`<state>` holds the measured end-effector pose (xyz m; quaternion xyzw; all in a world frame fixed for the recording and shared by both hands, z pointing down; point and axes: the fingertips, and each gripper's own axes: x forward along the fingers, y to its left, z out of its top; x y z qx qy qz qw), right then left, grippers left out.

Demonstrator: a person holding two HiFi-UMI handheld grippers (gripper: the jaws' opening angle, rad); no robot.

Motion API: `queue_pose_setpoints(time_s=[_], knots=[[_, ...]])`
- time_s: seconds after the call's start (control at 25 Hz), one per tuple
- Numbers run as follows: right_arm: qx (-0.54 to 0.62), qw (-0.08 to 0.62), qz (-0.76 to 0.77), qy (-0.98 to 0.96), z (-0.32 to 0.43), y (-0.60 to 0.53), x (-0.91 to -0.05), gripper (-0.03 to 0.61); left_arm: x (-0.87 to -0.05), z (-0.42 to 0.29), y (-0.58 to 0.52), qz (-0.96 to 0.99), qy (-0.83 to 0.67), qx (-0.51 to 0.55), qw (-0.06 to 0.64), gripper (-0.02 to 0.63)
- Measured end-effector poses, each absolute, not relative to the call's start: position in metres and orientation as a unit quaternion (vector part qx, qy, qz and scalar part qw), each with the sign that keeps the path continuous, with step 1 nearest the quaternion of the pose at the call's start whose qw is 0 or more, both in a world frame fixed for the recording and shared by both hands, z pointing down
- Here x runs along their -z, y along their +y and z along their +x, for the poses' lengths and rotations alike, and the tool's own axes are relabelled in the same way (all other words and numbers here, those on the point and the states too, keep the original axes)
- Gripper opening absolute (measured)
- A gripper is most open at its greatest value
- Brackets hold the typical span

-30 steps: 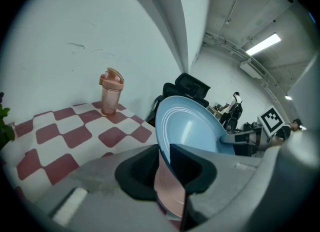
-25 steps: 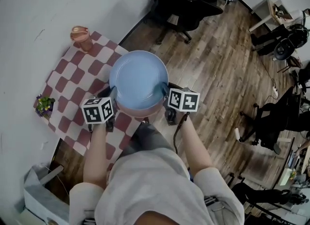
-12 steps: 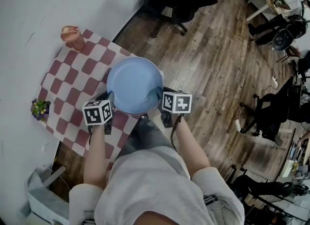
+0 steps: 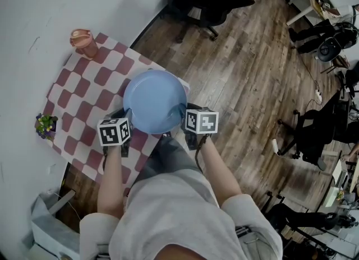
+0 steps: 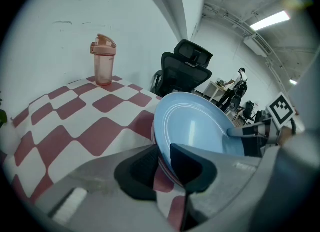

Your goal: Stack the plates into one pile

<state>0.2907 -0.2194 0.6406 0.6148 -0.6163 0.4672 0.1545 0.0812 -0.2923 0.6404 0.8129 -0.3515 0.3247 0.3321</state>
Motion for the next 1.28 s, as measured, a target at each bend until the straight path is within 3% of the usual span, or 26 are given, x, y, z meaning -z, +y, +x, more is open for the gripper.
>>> queue_pose_setpoints(time_s=[0.84,1.16,1.28], knots=[[-0.391,0.254,0.605,-0.645,0.291,-0.220,-0.638,0.152,-0.601,0.082,-0.309,0.836,-0.384,-0.256,0.298,0.101],[-0.337,0.230,0.628,-0.663,0.293,-0.225,-0.603,0.152,-0.540,0.084,-0.318,0.865,-0.395,-0.210,0.227,0.100],[-0.296,0.204,0.634,-0.684,0.286,-0.233,-0.573,0.081,-0.514,0.087,-0.320,0.877,-0.395,-0.183,0.202,0.083]])
